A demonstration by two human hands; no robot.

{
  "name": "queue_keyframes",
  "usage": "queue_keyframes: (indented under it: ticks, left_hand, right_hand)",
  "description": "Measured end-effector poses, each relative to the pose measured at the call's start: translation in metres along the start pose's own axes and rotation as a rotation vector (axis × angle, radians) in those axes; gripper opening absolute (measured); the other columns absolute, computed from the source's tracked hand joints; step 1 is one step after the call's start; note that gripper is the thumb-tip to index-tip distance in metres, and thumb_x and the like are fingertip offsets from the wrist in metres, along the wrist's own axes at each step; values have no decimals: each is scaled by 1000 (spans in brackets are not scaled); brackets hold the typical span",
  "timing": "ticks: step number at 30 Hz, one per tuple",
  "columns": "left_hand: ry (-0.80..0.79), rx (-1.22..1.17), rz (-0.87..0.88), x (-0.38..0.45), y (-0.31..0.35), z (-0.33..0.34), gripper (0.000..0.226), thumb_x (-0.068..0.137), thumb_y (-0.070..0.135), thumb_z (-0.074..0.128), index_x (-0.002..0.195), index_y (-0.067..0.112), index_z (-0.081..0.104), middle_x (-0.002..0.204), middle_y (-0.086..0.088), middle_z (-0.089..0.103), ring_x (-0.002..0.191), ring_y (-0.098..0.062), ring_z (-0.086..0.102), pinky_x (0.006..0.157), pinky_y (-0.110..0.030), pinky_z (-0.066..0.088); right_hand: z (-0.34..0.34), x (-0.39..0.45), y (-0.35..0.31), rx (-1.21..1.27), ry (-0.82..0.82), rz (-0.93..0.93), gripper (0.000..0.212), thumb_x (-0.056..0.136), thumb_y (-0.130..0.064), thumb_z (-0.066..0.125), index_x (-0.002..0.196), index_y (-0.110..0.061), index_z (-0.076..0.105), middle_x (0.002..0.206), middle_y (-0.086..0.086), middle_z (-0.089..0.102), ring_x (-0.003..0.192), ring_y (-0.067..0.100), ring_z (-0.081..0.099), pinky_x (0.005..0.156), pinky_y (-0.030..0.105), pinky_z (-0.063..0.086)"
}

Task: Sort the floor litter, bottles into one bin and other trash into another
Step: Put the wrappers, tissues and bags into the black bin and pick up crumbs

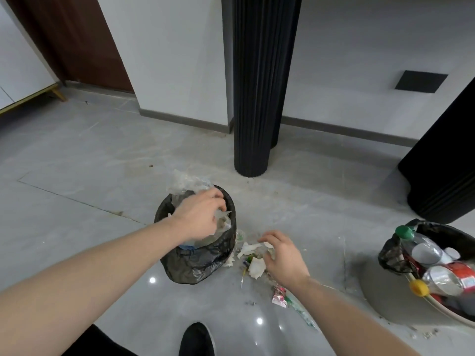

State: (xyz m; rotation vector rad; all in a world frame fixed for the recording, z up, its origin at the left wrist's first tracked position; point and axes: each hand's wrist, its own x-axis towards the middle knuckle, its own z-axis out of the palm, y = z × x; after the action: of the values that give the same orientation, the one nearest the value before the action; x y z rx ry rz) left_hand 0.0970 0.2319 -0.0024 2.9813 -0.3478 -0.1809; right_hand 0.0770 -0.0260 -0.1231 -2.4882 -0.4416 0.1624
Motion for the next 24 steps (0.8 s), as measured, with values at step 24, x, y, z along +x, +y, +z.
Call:
queue_keyframes:
  ticks: [24]
  left_hand:
    - [-280, -252, -498, 23, 101, 261, 54, 91, 34, 65, 139, 19, 46, 140, -2, 44, 124, -24, 54, 100, -36, 49]
  right_hand:
    - [101, -68, 133, -50, -293, 517, 53, 82, -34, 66, 134, -33, 56, 130, -5, 51, 121, 21, 50, 102, 31, 42]
